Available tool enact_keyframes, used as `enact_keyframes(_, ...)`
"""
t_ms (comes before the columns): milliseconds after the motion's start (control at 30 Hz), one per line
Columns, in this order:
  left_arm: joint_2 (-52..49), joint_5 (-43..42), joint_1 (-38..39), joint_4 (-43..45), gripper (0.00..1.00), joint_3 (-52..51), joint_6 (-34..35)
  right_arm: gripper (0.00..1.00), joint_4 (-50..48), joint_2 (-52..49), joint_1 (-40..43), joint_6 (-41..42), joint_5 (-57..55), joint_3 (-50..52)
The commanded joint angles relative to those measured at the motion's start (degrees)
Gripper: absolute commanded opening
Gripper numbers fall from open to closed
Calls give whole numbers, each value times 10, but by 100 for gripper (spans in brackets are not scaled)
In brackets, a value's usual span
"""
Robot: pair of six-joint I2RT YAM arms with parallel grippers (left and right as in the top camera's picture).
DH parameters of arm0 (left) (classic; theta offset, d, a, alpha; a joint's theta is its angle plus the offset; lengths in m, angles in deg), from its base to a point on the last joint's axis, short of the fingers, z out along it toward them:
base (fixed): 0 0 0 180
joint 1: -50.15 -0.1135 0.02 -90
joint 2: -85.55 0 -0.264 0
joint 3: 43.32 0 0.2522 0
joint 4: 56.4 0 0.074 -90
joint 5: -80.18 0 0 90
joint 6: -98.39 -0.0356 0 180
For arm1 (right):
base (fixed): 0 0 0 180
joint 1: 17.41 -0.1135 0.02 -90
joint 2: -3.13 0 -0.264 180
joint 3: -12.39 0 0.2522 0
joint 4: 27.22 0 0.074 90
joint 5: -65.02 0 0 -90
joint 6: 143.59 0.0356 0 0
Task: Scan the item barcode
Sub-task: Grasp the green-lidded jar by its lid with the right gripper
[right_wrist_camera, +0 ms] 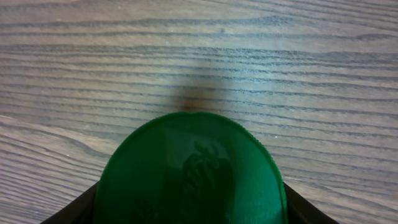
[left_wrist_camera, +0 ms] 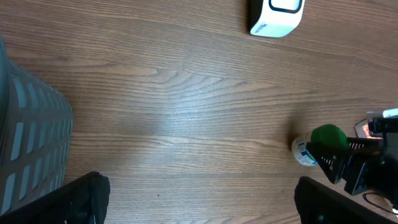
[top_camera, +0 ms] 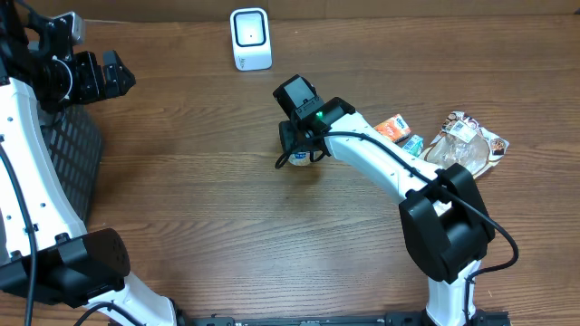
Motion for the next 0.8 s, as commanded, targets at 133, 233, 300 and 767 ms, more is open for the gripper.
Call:
enact_keyframes(133,11,0,-2,-1,100,12,-11,93,42,7,-2,-44,82,-24)
enact_keyframes(233,11,0,-2,-1,100,12,-11,94,80,7,-2,-65,82,-56)
enact_keyframes(300,11,0,-2,-1,100,12,-11,95,103,7,-2,-65,82,-78)
enact_keyframes(767,11,0,-2,-1,100,12,-11,100,102,1,-1,33,79,-75)
